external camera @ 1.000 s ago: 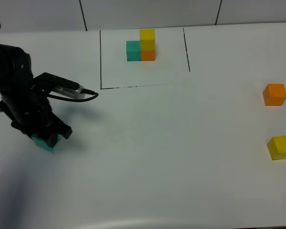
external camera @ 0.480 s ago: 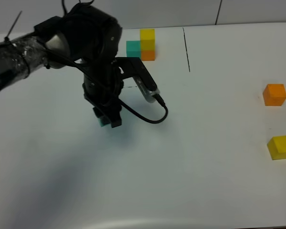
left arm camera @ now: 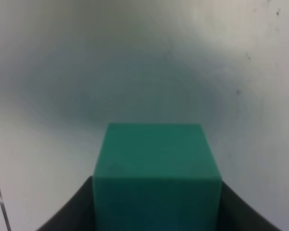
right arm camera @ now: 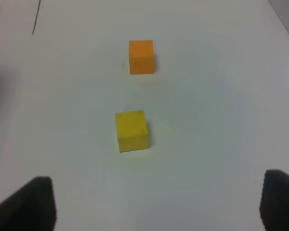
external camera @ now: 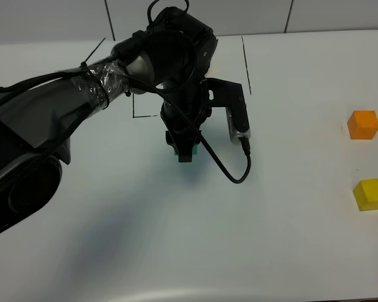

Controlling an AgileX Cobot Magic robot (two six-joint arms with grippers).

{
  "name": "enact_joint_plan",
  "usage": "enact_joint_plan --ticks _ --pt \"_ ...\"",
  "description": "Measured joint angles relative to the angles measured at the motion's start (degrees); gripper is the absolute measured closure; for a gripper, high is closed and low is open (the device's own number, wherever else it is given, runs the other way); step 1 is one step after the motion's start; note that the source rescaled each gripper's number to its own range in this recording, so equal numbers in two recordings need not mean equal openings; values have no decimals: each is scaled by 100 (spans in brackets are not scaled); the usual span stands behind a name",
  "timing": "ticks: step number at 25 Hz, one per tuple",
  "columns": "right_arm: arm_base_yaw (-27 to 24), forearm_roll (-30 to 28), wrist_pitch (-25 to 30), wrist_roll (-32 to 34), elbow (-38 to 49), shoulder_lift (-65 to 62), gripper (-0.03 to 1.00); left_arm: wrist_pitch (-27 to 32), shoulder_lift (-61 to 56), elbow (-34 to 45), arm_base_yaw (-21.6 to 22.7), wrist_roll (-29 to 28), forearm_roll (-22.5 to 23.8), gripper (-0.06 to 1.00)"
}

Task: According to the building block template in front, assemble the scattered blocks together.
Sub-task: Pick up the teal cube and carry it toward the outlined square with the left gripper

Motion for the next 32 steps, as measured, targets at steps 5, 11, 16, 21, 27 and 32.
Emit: enact_joint_plan --ticks 5,11,16,21,27,32 --pt "0 0 0 0 0 0 24 0 174 -67 -2 183 -40 94" --pt "0 0 0 0 0 0 24 -235 346 -90 -2 180 -179 94" --pt "0 0 0 0 0 0 24 -402 502 -90 -7 180 -343 94" --pt "0 0 0 0 0 0 24 -458 553 -90 -7 180 -343 94" --pt "0 0 0 0 0 0 24 -518 565 -90 -7 180 -343 94" --pt "0 0 0 0 0 0 24 -544 565 -90 -7 191 -331 86"
